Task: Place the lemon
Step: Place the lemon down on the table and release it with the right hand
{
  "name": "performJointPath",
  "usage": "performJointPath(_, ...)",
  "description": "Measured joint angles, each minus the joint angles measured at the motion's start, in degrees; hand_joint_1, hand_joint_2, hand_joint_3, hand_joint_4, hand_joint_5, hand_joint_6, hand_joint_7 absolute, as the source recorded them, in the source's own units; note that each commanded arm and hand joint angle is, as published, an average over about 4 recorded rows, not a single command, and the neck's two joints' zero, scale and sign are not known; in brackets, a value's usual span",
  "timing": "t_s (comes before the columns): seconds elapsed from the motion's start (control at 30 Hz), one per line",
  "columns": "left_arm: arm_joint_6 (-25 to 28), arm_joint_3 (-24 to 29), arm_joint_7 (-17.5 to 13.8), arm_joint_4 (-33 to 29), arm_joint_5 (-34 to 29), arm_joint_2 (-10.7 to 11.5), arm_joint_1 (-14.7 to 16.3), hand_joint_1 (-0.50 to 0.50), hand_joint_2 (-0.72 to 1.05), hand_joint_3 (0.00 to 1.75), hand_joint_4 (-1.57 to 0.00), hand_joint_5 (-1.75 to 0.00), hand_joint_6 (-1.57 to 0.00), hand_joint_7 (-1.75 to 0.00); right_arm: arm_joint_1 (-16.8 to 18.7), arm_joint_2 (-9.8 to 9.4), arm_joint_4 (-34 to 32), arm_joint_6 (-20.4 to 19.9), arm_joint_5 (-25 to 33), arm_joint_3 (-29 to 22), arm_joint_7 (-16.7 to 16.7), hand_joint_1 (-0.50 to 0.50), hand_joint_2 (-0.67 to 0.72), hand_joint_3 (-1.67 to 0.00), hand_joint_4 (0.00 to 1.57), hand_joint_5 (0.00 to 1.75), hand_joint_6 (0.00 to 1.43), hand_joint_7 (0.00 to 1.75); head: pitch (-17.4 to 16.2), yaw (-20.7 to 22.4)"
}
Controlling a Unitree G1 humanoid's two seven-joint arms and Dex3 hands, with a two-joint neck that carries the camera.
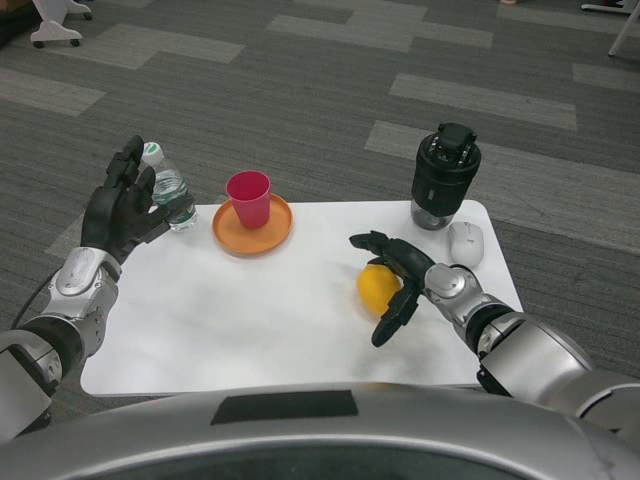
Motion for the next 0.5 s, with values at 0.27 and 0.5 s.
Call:
performJointPath(0.27, 0.0, 0.1, 0.0, -0.1, 0.0, 0.0, 0.2, 0.50, 0.78, 0.04, 0.00, 0.00, 0.00, 0.00, 0.1, 0.02, 0.2, 0.0, 0.0, -1.8, -0.6, 0.25, 0.52, -0.06, 0.00, 0.68, 0.00, 0.14, 0.1, 0.0)
performJointPath(0.5, -0.1, 0.1, 0.0, -0.3, 0.0, 0.0, 0.3, 0.50, 0.78, 0.09, 0.00, 0.00, 0.00, 0.00, 1.2, 0.03, -0.4, -0.1, -0.2, -4.4, -1.6, 0.28, 0.47, -0.08, 0.00, 0.68, 0.00, 0.14, 0.2, -0.1)
